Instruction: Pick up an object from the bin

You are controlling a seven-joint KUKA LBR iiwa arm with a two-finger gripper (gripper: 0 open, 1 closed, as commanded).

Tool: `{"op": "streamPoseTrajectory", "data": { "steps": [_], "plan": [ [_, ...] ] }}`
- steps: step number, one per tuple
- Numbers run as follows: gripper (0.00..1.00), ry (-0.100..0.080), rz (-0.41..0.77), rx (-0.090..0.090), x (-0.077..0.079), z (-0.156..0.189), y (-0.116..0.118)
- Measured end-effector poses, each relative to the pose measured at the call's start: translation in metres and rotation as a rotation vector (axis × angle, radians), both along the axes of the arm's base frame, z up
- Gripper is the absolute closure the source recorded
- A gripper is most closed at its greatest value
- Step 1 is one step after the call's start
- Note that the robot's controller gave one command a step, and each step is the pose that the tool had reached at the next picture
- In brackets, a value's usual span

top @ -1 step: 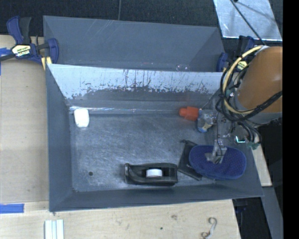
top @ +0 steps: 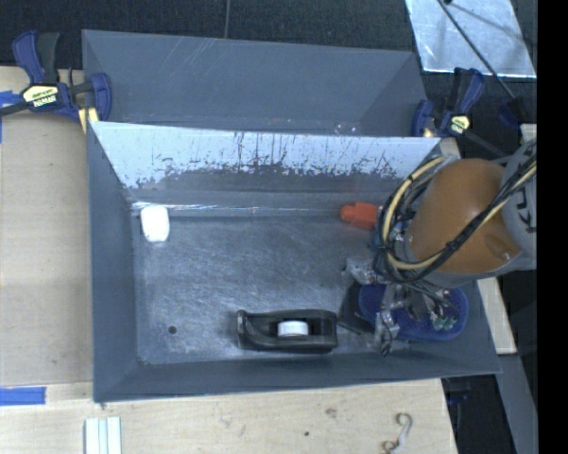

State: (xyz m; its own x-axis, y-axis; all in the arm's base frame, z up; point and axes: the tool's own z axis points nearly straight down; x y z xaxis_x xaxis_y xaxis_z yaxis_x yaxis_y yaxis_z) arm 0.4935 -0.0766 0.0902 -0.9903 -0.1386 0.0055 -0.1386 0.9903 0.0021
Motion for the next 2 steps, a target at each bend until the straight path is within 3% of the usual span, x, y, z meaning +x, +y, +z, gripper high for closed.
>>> {"op": "streamPoseTrajectory", "data": {
  "steps": [1, 2],
  "plan": [
    [0.00, -0.009, 0.206, 0.000, 0.0078, -0.0207, -0.0660],
    [1.00, -0.011, 0.211, 0.001, 0.0088, -0.0199, -0.0638]
  ]
}}
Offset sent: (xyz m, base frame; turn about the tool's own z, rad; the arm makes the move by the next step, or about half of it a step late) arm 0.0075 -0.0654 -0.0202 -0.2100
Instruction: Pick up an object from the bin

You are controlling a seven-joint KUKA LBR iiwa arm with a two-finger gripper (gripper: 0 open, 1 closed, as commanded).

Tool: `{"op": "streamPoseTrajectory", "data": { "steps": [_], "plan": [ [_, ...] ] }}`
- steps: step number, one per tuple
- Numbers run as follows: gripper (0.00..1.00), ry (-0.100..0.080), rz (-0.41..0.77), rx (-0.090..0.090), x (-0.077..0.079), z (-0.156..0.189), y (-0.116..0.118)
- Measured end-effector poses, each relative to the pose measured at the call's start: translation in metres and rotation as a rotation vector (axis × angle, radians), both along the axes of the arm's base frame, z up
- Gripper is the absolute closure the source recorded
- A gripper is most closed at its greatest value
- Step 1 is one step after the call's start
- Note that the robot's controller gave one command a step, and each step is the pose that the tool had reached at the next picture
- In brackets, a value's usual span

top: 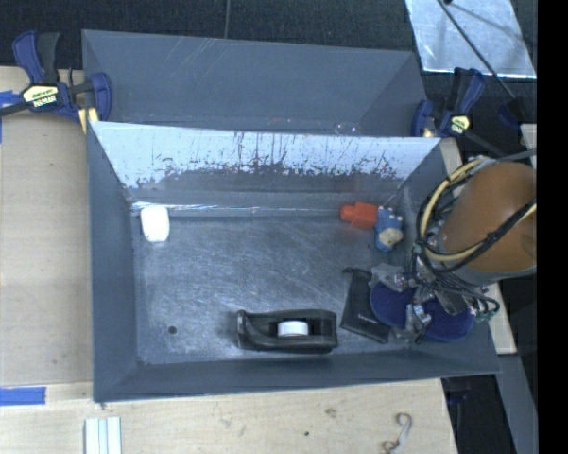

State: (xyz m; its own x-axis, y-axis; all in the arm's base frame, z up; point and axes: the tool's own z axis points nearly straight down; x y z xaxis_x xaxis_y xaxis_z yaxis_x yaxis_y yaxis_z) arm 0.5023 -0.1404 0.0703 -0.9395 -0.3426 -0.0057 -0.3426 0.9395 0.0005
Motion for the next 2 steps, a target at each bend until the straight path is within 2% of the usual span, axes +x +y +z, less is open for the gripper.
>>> {"op": "streamPoseTrajectory", "data": {
  "steps": [1, 2],
  "plan": [
    [1.00, -0.006, -0.027, -0.004, -0.001, 0.113, 0.016],
    [1.00, -0.008, -0.039, -0.005, 0.002, 0.199, 0.015]
  ]
}}
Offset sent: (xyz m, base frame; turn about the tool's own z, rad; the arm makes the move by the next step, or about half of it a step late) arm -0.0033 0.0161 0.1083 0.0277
